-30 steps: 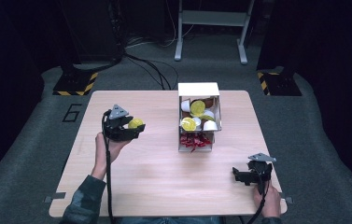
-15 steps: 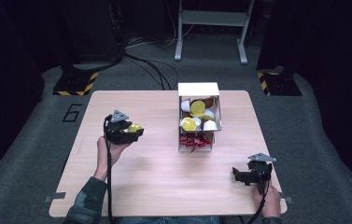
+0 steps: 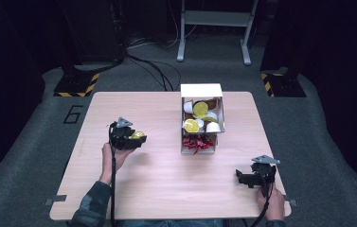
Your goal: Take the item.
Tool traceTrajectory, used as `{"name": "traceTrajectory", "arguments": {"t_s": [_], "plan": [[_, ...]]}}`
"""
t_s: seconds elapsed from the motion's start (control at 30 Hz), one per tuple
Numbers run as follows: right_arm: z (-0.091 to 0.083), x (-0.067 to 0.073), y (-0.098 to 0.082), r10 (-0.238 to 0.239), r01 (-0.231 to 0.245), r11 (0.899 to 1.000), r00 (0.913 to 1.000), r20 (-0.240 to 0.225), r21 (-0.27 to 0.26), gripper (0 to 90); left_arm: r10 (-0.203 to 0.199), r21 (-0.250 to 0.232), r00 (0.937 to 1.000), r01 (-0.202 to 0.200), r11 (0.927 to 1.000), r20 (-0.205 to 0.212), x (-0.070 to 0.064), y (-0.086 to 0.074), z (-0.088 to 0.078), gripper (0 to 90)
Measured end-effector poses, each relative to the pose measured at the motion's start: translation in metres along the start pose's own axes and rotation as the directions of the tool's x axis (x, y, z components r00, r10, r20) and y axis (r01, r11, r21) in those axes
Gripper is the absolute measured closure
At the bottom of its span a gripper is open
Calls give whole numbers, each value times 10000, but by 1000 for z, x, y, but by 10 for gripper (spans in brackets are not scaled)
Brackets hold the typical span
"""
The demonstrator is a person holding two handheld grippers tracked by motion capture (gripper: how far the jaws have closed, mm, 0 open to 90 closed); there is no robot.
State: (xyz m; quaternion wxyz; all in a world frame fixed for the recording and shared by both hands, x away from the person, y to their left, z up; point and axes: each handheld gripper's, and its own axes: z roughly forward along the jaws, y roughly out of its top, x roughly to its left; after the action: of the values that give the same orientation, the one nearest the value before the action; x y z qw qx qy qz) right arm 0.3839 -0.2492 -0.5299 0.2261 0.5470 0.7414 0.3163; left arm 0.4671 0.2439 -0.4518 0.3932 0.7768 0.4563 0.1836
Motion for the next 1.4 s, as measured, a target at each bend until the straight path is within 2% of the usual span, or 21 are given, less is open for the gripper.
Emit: {"name": "traceTrajectory", "arguments": {"t_s": [0.03,0.23,0.3,0.57,0.67,0.7,0.97,1.03,1.07,1.17,1.23,1.27,1.3,1.37,1.4], "plan": [[0,0,0,3,-3,10000,10000,-4,-3,0,75,107,10000,-75,9999,-6,2,-2,4,386],[0,0,0,3,-3,10000,10000,2,-2,0,-174,247,9998,172,9995,80,1,-5,14,386],[0,0,0,0,0,10000,10000,2,-2,0,-39,447,9999,35,9990,96,0,-7,21,386],[0,0,0,0,0,10000,10000,2,-3,0,-214,616,9997,208,9979,104,0,-13,35,386],[0,0,0,3,-3,10000,10000,0,-6,0,-260,814,9996,250,9964,118,1,-19,42,385],[0,0,0,-29,29,10000,10000,4,-10,0,-194,926,9998,184,9955,97,1,-20,44,385],[0,0,0,2,-2,10000,10000,2,-1,0,-182,828,9998,176,9964,70,1,-23,44,380],[0,0,0,2,-2,10000,10000,0,1,0,-467,812,9987,447,9957,220,4,-23,43,377],[0,0,0,2,-2,10000,10000,0,1,0,-467,812,9987,447,9957,220,4,-23,43,369],[0,0,0,3,-3,10000,10000,0,-2,0,-870,630,9959,853,9944,255,9,-24,39,282],[0,0,0,1,-1,10000,10000,-6,-1,0,-907,606,9956,891,9942,252,10,-24,37,219],[0,0,0,2,-2,10000,10000,2,0,0,-916,575,9954,898,9943,298,11,-24,35,219],[0,0,0,3,-3,10000,10000,6,-3,0,-957,515,9951,943,9942,265,11,-24,32,163],[0,0,0,3,-3,10000,10000,1,0,0,-940,455,9951,925,9947,316,12,-23,29,147],[0,0,0,0,0,10000,10000,3,-1,0,-1084,384,9936,1072,9935,317,12,-23,27,146]]}}
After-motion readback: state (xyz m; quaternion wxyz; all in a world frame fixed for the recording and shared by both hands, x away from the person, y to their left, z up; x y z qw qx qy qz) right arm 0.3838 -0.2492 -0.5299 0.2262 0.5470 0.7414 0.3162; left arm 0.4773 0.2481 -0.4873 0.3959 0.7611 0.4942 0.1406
